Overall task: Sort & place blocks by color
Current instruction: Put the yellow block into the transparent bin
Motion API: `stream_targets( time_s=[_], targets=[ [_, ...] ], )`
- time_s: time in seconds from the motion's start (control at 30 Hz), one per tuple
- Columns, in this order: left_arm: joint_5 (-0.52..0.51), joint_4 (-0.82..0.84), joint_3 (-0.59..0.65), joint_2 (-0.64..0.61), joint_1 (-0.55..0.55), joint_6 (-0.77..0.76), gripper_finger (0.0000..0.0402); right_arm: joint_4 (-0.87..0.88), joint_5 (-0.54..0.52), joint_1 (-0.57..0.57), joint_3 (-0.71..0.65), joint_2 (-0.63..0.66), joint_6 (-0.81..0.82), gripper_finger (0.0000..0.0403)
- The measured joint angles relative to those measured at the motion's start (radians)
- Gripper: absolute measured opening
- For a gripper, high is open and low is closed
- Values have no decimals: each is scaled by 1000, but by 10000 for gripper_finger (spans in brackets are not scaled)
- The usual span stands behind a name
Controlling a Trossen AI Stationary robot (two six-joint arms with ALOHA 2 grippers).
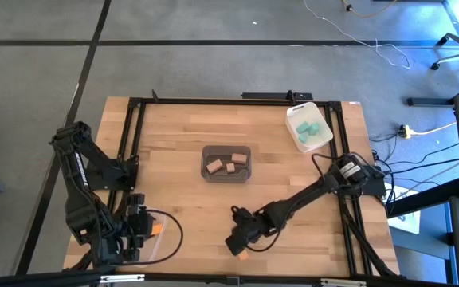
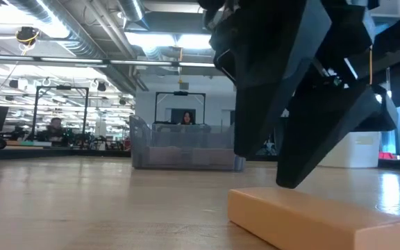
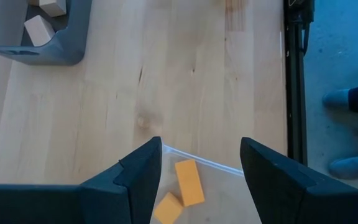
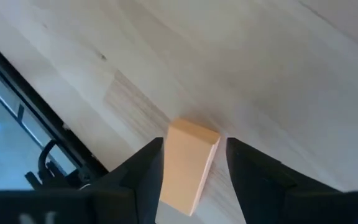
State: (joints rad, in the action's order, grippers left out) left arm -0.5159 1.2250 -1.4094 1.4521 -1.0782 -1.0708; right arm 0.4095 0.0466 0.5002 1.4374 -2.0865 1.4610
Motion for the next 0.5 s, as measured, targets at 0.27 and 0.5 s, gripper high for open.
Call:
stream_targets(
  time_s=[0.27, 0.5],
  targets=[
    [0, -15, 0, 0, 0, 8, 208, 16, 26, -27, 0, 0, -42, 206],
    [0, -15, 0, 0, 0, 9, 208, -34, 143, -18, 0, 0, -12, 222]
  ],
)
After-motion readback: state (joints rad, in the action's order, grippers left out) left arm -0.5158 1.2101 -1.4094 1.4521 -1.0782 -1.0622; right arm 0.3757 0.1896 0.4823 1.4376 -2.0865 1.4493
